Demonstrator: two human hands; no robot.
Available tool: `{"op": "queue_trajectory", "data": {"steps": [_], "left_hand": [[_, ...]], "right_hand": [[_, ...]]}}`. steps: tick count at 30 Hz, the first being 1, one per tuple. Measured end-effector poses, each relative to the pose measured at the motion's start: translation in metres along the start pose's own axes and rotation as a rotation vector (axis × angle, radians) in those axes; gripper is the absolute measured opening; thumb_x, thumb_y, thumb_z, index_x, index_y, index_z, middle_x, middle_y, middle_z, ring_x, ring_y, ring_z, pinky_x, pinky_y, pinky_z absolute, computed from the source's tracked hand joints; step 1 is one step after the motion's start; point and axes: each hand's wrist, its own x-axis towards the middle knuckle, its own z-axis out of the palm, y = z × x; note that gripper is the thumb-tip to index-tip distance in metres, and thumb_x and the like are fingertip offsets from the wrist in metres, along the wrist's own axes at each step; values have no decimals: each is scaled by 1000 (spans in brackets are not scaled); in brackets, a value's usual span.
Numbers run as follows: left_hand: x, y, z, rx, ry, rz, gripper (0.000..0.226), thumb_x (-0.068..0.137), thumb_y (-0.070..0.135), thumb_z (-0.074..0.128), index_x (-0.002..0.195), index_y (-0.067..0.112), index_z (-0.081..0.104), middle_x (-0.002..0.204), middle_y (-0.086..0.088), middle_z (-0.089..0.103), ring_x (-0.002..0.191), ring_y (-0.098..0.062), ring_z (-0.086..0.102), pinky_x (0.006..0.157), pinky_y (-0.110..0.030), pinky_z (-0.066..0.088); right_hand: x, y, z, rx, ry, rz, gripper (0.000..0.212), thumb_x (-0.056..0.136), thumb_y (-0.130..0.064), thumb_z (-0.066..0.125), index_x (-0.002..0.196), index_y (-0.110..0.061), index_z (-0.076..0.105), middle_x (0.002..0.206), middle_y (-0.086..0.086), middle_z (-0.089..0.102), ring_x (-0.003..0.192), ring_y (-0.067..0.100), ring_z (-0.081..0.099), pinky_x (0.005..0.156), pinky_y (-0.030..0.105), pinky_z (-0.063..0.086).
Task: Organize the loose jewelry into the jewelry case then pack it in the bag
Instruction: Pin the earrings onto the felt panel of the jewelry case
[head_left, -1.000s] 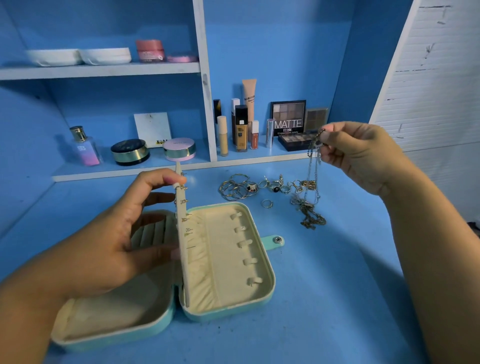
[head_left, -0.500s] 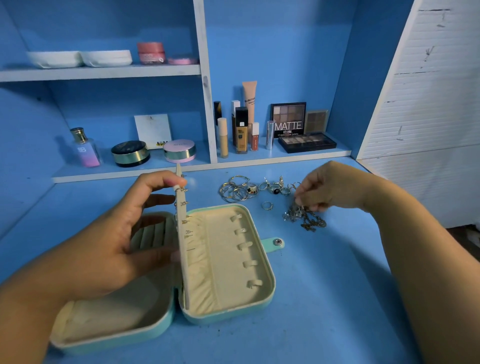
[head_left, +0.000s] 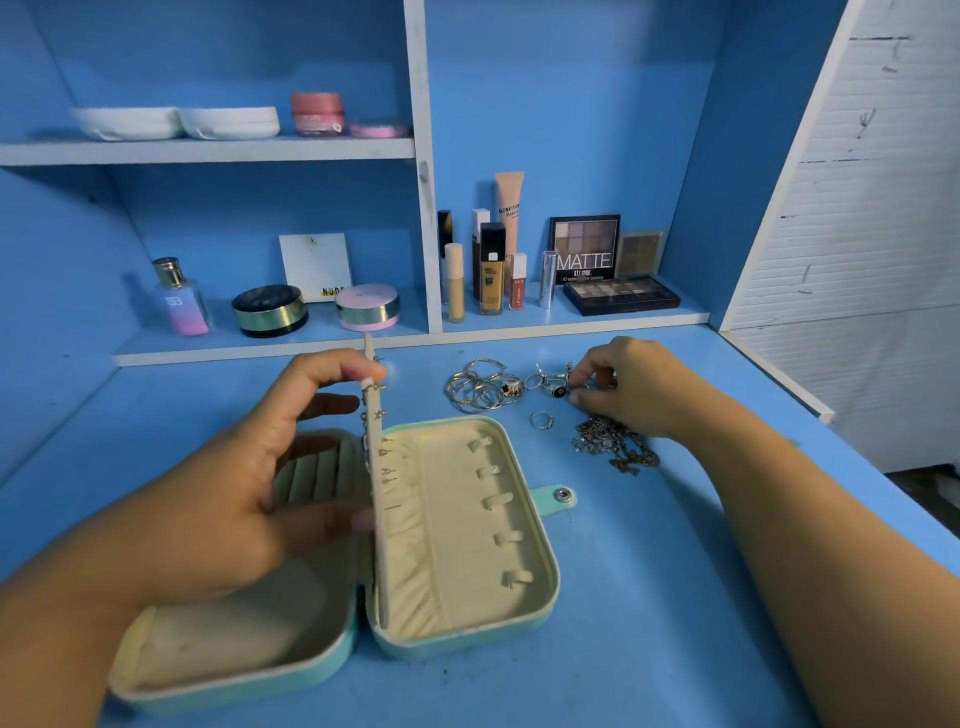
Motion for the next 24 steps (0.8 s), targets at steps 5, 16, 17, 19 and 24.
{"op": "queue_trajectory", "data": {"steps": [5, 16, 17, 19, 24], "left_hand": [[-1, -1, 0, -7, 5, -37, 87, 57, 66, 81, 131, 50, 38, 135, 16, 47, 125, -22, 51, 103, -58, 41], [-2, 4, 0, 7, -22, -76, 74, 72, 29, 82, 127, 54, 39, 112, 15, 59, 117, -14, 58, 95, -32, 52], [-3, 4, 0, 11, -20, -91, 76, 71, 25, 82, 127, 54, 39, 109, 13, 59, 116, -13, 59, 96, -35, 51], [-4, 5, 0, 24, -8, -108, 79, 70, 31, 83, 131, 52, 37, 108, 14, 60, 118, -13, 58, 98, -45, 50], [-3, 11, 0, 96, 3, -105, 89, 60, 55, 80, 136, 52, 33, 132, 19, 52, 130, -11, 50, 107, -53, 39]], "right_hand": [[-1, 7, -5, -67, -45, 52, 11, 85, -31, 68, 83, -20, 68, 78, -9, 60, 69, 4, 52, 54, 17, 37], [0, -11, 16, -46, 21, -102, 19, 85, -39, 66, 101, -28, 66, 100, 0, 44, 102, 18, 41, 88, 33, 41], [0, -11, 16, -49, 20, -102, 15, 85, -37, 67, 96, -27, 67, 101, 0, 44, 103, 19, 41, 89, 33, 40], [-1, -10, 15, -37, 17, -98, 9, 84, -36, 67, 90, -28, 66, 100, 0, 45, 102, 18, 41, 86, 31, 39], [3, -7, 3, 99, 125, -38, 7, 85, -37, 67, 90, -33, 64, 99, -2, 49, 82, 11, 48, 70, 26, 37]]}}
